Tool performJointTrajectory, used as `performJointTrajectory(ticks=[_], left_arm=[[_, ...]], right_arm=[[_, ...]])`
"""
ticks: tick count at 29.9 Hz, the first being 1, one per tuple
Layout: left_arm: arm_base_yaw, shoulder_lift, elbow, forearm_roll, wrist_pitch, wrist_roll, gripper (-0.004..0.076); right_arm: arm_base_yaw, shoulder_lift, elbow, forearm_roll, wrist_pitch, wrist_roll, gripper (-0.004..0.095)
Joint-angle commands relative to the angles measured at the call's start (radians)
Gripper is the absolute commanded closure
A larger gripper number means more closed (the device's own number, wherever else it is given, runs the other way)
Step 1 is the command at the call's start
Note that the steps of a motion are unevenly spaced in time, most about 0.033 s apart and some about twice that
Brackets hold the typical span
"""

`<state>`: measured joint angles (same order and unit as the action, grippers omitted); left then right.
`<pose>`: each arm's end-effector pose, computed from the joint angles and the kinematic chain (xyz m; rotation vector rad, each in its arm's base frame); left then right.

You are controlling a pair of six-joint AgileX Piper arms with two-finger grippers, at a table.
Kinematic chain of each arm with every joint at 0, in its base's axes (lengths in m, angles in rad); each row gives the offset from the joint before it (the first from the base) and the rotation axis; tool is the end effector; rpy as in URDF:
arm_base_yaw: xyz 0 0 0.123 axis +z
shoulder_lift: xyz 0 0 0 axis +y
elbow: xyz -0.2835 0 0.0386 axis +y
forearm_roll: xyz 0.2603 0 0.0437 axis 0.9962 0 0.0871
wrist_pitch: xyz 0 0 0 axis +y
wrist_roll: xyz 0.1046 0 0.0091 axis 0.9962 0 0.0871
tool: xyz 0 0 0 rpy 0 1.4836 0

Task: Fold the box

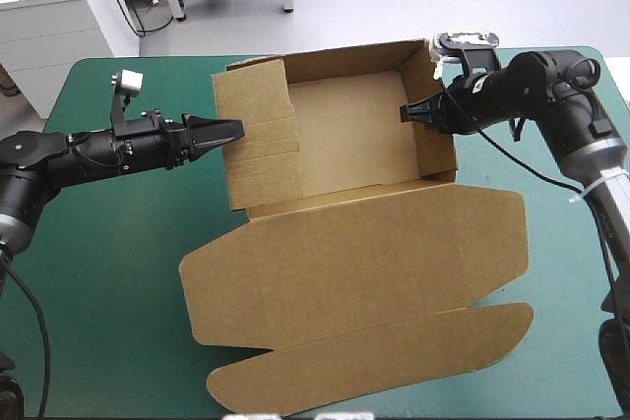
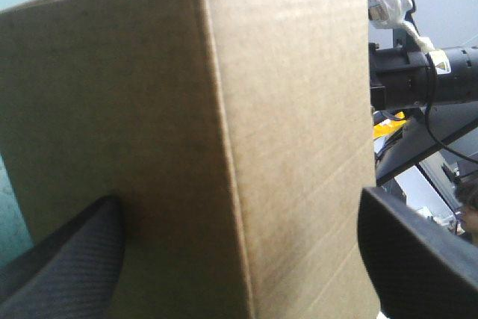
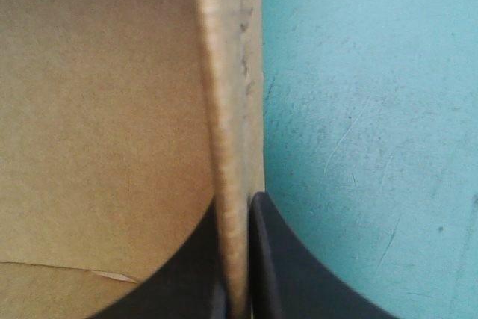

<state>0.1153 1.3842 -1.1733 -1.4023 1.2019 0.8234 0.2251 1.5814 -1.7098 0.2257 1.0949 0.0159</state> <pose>0.2937 -0.0632 0.3760 0.2966 1.9684 -1.3254 0.3468 0.1008 0.4042 -0.2182 2.4466 0.3976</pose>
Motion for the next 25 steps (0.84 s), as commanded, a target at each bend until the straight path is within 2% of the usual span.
performJointTrajectory(ticks=[1, 4, 10, 18, 25], left_arm=[[-0.008, -0.036, -0.068, -0.013, 0.098, -0.072, 0.0122], [-0.044, -0.038, -0.149, 0.137, 0.063, -0.19, 0.0122], [-0.223, -0.064, -0.266, 0.563, -0.106, -0.497, 0.0122], [-0.469, -0.066, -0.278, 1.002, -0.291, -0.905, 0.0122], [-0.546, -0.06, -0.278, 1.219, -0.341, -1.106, 0.0122]], right_arm=[[0.012, -0.046, -0.035, 0.035, -0.048, 0.017, 0.0907], [0.033, -0.055, -0.035, 0.012, -0.077, 0.046, 0.0906], [0.077, -0.067, -0.035, -0.052, -0.098, 0.094, 0.0906], [0.137, -0.077, -0.035, -0.164, -0.098, 0.16, 0.0906], [0.158, -0.077, -0.035, -0.191, -0.097, 0.179, 0.0906]])
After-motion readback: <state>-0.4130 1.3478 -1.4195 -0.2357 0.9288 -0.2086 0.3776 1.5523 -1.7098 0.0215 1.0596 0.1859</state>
